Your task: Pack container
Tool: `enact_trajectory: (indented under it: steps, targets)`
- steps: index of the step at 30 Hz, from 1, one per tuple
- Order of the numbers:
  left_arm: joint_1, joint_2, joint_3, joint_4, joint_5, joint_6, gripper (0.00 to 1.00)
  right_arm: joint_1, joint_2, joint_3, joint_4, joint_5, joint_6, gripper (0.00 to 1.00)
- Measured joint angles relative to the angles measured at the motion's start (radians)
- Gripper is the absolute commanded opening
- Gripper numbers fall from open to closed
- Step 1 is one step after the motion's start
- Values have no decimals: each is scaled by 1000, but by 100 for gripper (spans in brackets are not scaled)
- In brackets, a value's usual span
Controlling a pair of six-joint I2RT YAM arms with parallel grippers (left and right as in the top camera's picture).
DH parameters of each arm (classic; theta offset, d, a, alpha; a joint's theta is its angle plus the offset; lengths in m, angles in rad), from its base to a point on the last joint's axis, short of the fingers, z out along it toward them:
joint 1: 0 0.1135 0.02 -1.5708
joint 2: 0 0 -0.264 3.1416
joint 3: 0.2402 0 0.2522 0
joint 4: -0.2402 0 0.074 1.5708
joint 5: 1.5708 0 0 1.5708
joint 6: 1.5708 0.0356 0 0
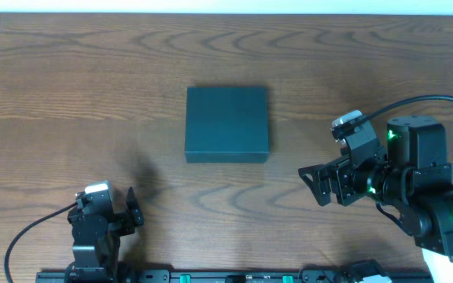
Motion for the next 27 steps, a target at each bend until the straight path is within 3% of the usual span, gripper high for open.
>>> enact_trajectory:
  steps: [27]
  targets:
    - [0,-2,-54,18,1,16,95,0,0,0,0,0,0,99]
